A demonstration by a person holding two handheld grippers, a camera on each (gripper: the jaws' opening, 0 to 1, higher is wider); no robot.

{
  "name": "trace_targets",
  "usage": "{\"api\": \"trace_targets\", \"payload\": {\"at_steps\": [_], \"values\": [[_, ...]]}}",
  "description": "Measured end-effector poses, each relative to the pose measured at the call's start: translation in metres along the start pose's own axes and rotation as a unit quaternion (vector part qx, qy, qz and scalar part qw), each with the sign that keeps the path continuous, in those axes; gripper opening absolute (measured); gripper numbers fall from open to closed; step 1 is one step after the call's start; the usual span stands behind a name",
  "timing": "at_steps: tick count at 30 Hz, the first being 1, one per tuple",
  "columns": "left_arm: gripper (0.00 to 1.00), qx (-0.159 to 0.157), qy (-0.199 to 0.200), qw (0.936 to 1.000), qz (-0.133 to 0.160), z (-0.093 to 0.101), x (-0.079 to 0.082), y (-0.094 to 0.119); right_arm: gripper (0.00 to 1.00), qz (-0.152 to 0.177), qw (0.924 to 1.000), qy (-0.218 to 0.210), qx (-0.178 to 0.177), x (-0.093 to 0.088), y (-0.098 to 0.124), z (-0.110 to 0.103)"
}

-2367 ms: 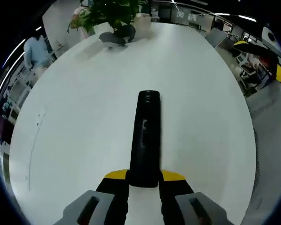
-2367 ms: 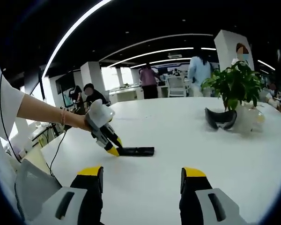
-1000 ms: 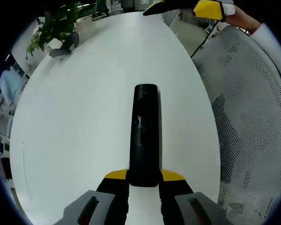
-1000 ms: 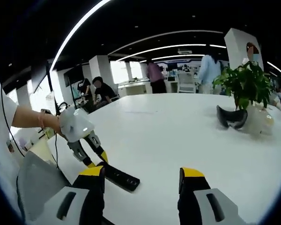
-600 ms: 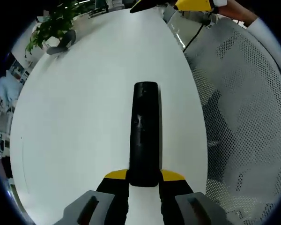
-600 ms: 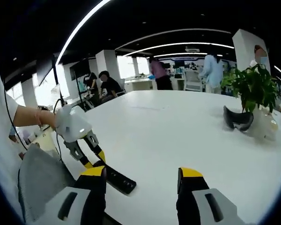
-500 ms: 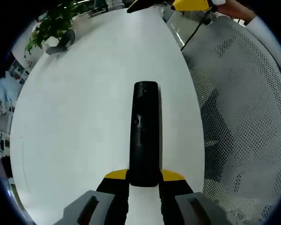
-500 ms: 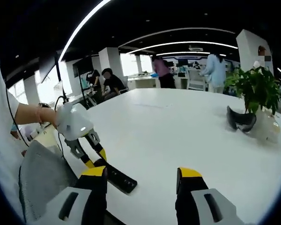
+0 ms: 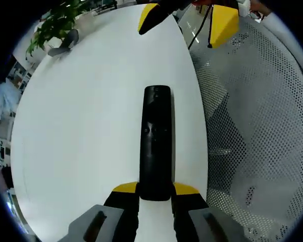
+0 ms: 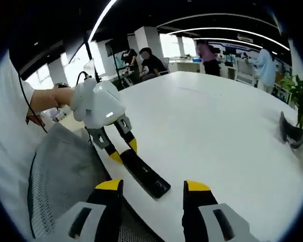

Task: Press the specified remote control buttons in sequence, fully releasing each button before pressing the next.

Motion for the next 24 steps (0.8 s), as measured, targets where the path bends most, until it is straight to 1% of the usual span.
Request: {"api": "trace_targets", "payload": {"at_steps": [2, 4, 6, 8, 11, 14, 15, 16, 19, 24], "values": [[0.24, -0.001, -0.002, 1.0, 0.006, -0.001, -0.001, 0.0, 0.39, -0.02, 0.9998, 0.002, -0.008, -0.006, -0.005, 0.007], [0.24, -0.001, 0.003, 0.9999, 0.011, -0.001, -0.001, -0.001, 0.28, -0.037, 0.9992, 0.012, -0.002, -0.009, -0.008, 0.009], [0.24, 0.002, 0.003, 0.9999, 0.01, -0.001, -0.001, -0.001, 0.16, -0.041, 0.999, 0.016, 0.003, -0.007, -0.011, 0.009], [0.24, 0.003, 0.004, 0.9999, 0.009, -0.001, 0.0, -0.001, 0.1, -0.047, 0.9986, 0.017, 0.014, -0.004, -0.015, 0.01], [0.24, 0.001, 0.005, 0.9999, 0.01, -0.001, -0.001, -0.001, 0.08, -0.059, 0.9978, 0.023, 0.015, 0.0, -0.021, 0.013], [0.24, 0.002, 0.004, 0.9999, 0.01, -0.001, 0.0, -0.001, 0.0, -0.069, 0.9967, 0.032, 0.027, 0.002, -0.026, 0.012], [0.24, 0.003, 0.006, 0.9999, 0.01, -0.001, 0.0, -0.001, 0.0, -0.077, 0.9957, 0.037, 0.034, 0.001, -0.028, 0.01], [0.24, 0.003, 0.006, 0.9999, 0.01, -0.001, 0.0, -0.001, 0.0, -0.085, 0.9951, 0.038, 0.034, -0.001, -0.027, 0.01], [0.24, 0.006, 0.011, 0.9997, 0.019, 0.0, -0.001, -0.001, 0.0, -0.104, 0.9922, 0.062, 0.031, -0.004, -0.033, 0.013], [0.24, 0.01, 0.016, 0.9994, 0.028, 0.0, -0.001, -0.001, 0.0, -0.124, 0.9885, 0.08, 0.03, -0.01, -0.036, 0.017]]}}
Point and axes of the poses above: the point that each gripper's makers call its tool centre point, and the gripper's own axes: y roughly backward along the fingers, z roughly to its right, x roughly out of its top, the point moved 1 cm from there along y, roughly backward along the fingers, and after that the axes turned 12 degrees about -y, right-handed, at the moved point
